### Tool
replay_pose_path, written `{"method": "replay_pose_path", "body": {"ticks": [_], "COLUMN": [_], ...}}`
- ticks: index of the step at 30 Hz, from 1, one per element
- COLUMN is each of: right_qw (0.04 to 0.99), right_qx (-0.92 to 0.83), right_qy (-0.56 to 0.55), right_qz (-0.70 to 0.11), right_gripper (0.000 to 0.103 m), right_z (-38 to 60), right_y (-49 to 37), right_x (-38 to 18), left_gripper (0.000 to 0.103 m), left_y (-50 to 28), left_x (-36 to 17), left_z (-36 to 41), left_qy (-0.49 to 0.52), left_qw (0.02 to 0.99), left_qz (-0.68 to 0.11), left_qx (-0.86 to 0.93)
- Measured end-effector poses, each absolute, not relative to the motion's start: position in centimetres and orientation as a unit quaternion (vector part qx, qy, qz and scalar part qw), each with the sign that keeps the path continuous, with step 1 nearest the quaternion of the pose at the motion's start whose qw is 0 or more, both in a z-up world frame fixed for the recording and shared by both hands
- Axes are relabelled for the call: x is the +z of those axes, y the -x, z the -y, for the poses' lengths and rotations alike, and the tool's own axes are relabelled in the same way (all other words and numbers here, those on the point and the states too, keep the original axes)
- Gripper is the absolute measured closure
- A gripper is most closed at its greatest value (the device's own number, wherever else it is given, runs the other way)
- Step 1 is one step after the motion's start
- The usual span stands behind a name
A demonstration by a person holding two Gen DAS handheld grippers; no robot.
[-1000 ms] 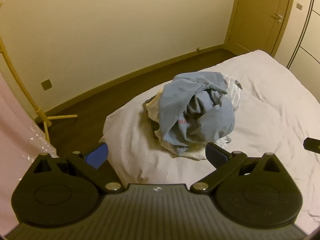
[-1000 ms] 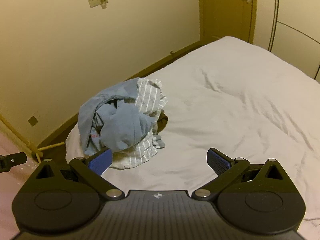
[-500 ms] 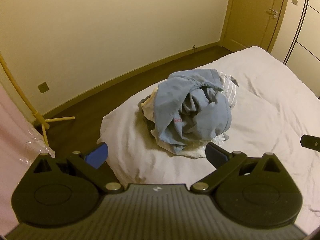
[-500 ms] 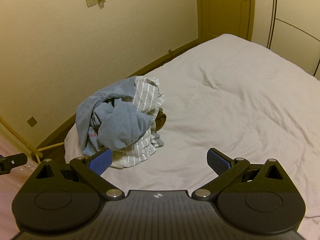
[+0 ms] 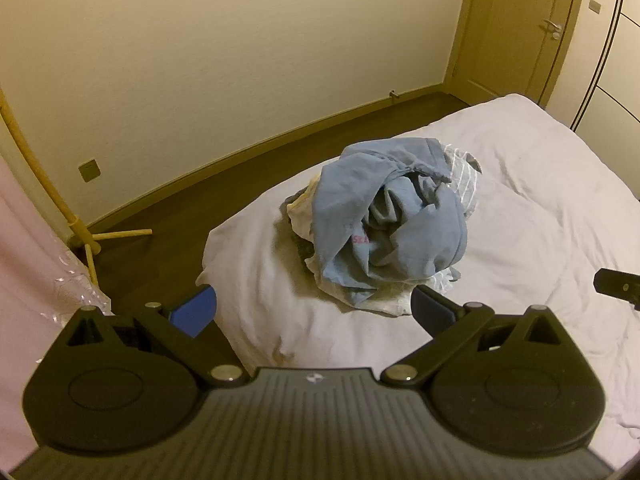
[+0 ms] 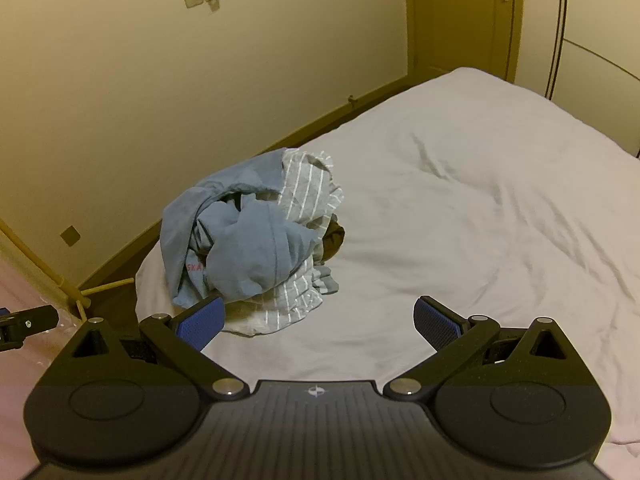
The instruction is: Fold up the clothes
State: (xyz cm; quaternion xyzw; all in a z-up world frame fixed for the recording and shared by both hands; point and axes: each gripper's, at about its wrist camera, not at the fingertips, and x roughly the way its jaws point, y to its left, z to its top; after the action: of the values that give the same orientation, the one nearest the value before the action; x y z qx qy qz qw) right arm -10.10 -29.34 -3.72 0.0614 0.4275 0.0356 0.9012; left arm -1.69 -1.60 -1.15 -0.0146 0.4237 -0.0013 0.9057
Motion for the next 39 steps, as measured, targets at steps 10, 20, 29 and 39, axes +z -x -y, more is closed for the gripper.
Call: {"method": "replay_pose_path", "body": {"ticks": [10,20,29,39], "right_qw": [0.9,0.899,0.899,0.896], "right_qx": [0.037,0.039,0.047,0.055], "right_qy": [-0.06,-0.06,-0.058,-0.058], "right_qz": [-0.43,-0.431,-0.432,-0.437], "right_gripper": [0.0,0.0,0.0,0.0], "right_z": [29.5,29.6,29.5,29.5], "right_y": [9.9,9.7,9.4,9.0], "right_x": [-3.8,-4.1,-4.1,-4.4], "left_gripper": [0.001,0.001,0.001,0.001], "left_y": [1.5,1.4,1.4,1.5], "left_x": [-1.2,-1.2,-1.2,-1.5], "left_z": [2.2,2.8,2.7,2.8], "left_qy": [0.014,0.011,0.011,0.014], "left_qw": [0.905,0.905,0.905,0.903], "left_qz": [-0.425,-0.426,-0.425,-0.429], "left_qx": [-0.006,-0.009,-0.007,0.004]}}
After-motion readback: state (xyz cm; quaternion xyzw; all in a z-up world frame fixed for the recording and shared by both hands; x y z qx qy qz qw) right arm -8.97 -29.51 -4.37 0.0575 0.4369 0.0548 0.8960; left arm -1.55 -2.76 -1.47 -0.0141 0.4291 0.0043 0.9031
